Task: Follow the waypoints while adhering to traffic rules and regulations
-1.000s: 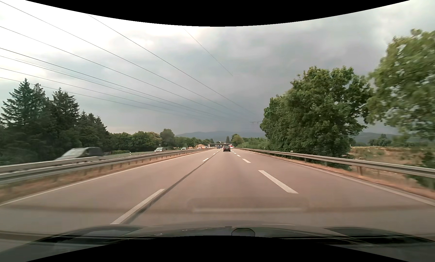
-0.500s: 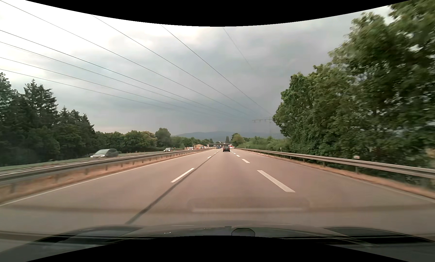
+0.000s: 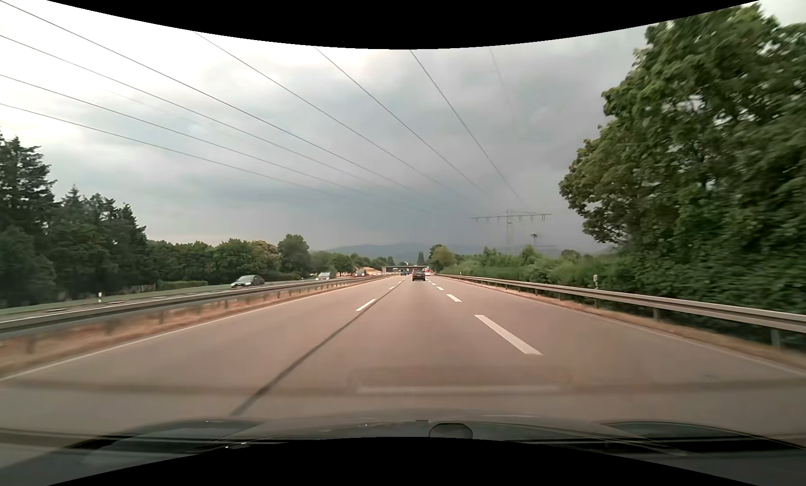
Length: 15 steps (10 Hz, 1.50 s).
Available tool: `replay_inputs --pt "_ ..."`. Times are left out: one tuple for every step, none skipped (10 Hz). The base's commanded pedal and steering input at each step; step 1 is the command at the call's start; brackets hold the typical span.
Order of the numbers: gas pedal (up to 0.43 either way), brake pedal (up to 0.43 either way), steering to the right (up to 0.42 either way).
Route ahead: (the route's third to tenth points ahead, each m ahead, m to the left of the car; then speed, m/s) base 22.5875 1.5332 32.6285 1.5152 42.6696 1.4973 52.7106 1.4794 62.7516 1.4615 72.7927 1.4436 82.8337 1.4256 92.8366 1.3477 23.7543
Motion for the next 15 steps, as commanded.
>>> replay_inputs --pt "0.138 0.000 -0.001" --pt "0.138 0.000 -0.002" --pt "0.138 0.000 -0.002" --pt "0.138 0.000 -0.001" --pt "0.138 0.000 -0.002" --pt "0.138 0.000 -0.002" --pt "0.138 0.000 -0.002" --pt "0.138 0.000 -0.001" --pt "0.138 0.000 -0.002" --pt "0.138 0.000 -0.002" --pt "0.138 0.000 -0.002" --pt "0.138 0.000 -0.002" --pt "0.138 0.000 -0.002" --pt "0.138 0.000 -0.002" --pt "0.138 0.000 -0.002"
